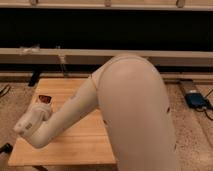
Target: Place the eraser in the ceramic cup
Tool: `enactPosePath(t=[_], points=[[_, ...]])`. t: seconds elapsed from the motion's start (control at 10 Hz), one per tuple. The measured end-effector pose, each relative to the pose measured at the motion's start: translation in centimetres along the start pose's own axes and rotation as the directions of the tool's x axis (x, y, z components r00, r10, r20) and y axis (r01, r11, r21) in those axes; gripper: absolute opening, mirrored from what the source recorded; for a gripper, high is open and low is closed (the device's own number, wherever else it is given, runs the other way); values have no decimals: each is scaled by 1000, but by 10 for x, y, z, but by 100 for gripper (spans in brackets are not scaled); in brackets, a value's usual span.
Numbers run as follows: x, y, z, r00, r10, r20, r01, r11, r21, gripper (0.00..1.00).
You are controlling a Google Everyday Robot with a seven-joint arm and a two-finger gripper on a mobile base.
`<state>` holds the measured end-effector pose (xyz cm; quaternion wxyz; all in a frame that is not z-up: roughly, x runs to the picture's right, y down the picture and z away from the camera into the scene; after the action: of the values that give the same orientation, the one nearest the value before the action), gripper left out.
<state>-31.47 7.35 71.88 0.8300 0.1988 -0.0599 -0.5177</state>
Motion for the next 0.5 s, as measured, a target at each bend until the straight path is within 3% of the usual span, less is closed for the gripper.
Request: enactPosePath(t=[0.5], points=[[-2, 7, -2, 1000, -3, 6, 3, 1000, -9, 77]])
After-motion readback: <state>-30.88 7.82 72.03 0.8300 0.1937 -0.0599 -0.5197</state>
